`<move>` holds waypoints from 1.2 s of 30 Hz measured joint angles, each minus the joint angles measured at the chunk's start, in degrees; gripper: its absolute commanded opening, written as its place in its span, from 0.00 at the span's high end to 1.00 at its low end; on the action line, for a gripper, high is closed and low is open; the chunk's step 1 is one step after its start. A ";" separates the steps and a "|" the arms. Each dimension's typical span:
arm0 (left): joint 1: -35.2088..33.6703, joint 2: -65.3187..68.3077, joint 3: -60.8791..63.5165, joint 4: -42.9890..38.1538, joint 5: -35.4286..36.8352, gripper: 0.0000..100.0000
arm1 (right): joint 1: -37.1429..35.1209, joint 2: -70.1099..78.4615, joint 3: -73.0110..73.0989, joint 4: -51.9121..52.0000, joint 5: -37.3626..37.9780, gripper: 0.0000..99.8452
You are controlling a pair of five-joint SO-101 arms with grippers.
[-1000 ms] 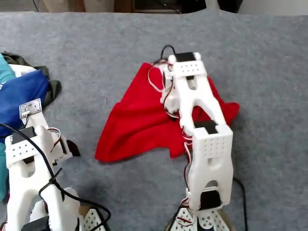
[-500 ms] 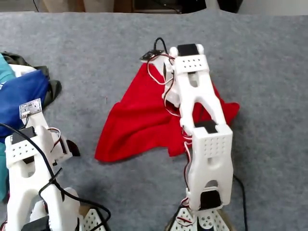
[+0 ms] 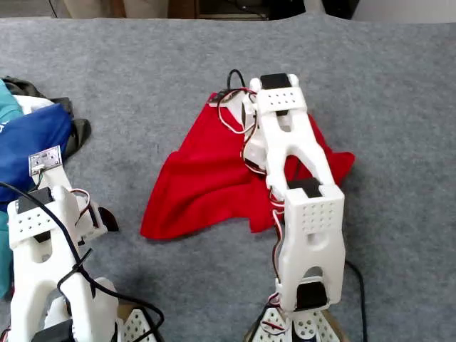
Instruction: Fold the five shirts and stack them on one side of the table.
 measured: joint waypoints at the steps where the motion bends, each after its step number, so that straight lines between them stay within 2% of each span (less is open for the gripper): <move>1: 0.00 0.00 0.00 0.00 0.00 0.73 | 0.00 0.00 0.00 0.00 0.18 0.90; 12: 0.00 0.00 0.00 0.00 0.00 0.74 | 0.00 -6.33 0.09 0.00 1.85 0.97; 26: 0.00 0.00 0.79 0.00 0.00 0.74 | -0.09 -6.33 1.41 0.00 2.90 0.96; 32: 0.00 -0.09 1.76 0.00 0.00 0.74 | -2.37 -6.33 4.57 0.00 2.90 0.96; 36: 0.00 -0.09 1.76 0.00 0.00 0.74 | -2.20 -6.33 4.57 -0.09 2.90 0.86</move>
